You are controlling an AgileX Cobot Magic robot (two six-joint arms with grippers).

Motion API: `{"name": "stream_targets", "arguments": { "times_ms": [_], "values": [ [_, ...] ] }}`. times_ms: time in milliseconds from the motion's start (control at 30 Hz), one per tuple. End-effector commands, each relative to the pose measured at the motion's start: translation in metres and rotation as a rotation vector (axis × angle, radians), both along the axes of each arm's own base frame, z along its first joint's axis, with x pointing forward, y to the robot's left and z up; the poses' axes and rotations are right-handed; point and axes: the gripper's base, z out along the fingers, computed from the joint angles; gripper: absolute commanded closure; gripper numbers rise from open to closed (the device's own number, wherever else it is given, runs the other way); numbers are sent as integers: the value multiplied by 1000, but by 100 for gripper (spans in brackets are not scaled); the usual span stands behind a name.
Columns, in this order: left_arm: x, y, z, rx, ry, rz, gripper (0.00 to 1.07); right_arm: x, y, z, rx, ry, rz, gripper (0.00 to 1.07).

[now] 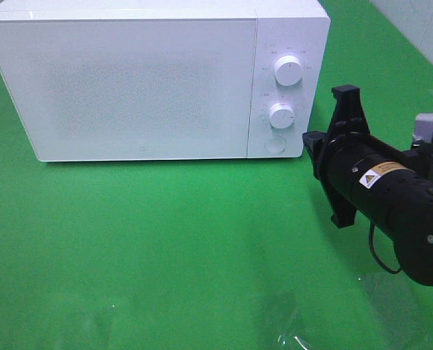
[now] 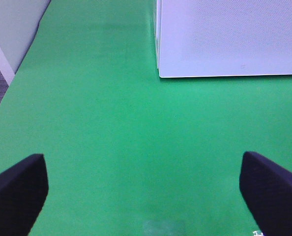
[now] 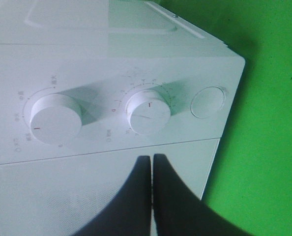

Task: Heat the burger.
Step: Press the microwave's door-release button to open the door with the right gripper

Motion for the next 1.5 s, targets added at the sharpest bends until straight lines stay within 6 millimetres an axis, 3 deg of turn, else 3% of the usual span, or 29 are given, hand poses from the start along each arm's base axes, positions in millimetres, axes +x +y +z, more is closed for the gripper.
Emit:
{"name": "stream_targets", "arguments": {
  "times_ms": [33,167,467,800,1500],
  "values": [
    [-2,0,0,2,-28,1,9,4,5,-7,14,54,-3,107],
    [-2,0,0,2,-28,1,9,15,13,-29,112,129,-40,107],
    [-2,0,0,2,-28,1,9,37,29,-42,122,142,-36,107],
    [-2,0,0,2,-28,1,9,61,25,-56,118,186,-78,107],
    [-2,0,0,3,-28,0,9,94,32,-63,131,158,-109,107]
  ]
}}
